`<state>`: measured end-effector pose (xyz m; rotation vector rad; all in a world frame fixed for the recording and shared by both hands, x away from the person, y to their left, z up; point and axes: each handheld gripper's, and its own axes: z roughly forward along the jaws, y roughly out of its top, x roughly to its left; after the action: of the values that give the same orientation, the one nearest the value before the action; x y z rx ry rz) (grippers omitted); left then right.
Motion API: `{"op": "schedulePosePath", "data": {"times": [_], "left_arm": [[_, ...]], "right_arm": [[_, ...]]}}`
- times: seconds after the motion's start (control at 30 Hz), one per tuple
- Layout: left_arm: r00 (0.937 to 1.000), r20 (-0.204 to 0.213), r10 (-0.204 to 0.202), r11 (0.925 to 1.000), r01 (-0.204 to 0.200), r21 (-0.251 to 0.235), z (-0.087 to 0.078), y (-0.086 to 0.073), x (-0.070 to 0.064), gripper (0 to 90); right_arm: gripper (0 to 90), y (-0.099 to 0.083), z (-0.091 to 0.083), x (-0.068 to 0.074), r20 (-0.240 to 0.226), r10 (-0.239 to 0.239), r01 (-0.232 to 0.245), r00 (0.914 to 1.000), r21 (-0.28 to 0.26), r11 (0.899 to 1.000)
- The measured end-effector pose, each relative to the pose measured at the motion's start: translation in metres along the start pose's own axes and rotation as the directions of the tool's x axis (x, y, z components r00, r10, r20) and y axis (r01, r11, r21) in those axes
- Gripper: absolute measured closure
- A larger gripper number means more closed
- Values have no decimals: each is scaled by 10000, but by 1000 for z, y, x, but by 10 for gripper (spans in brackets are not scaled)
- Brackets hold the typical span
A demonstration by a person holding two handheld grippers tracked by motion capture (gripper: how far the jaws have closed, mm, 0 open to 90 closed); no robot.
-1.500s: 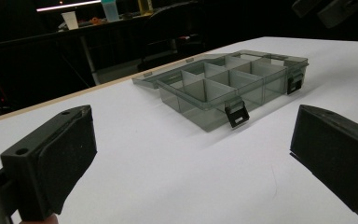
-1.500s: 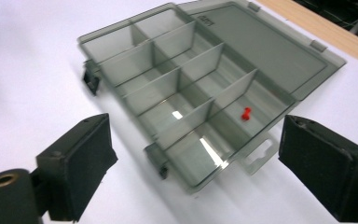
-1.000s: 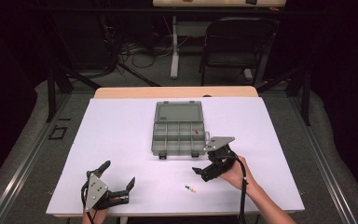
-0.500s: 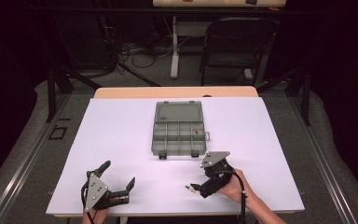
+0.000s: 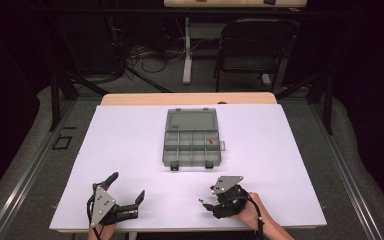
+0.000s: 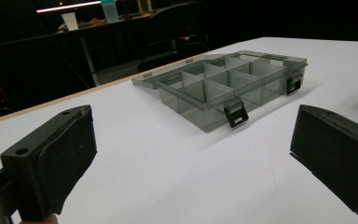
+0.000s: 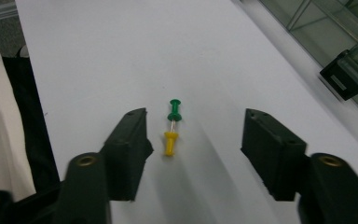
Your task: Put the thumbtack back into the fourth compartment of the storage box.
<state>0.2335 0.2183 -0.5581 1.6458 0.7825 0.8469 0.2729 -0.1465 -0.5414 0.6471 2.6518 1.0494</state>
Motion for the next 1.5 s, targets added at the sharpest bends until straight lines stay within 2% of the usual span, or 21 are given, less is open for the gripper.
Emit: {"op": "schedulePosePath", "data": {"times": [0.07,0.23,0.43,0.97,1.5], "left_arm": [[10000,9,3,10000,-3,-5,0,0,0,2],[10000,5,10,10000,-10,-10,0,0,0,2],[10000,22,-2,10000,2,-14,0,0,0,2],[10000,49,16,10000,-16,-11,0,0,0,2],[10000,37,-14,10000,15,-37,0,0,0,2]], "right_arm": [[533,-1,1,1,-230,24,-25,9997,-61,10000],[707,-1,6,6,-411,-159,161,9990,45,9999],[807,-3,9,6,-450,-148,158,9989,234,9996],[849,-4,10,3,-633,50,-28,9980,343,9994],[852,-2,-3,-5,-264,194,-195,9995,-24,9998]]}}
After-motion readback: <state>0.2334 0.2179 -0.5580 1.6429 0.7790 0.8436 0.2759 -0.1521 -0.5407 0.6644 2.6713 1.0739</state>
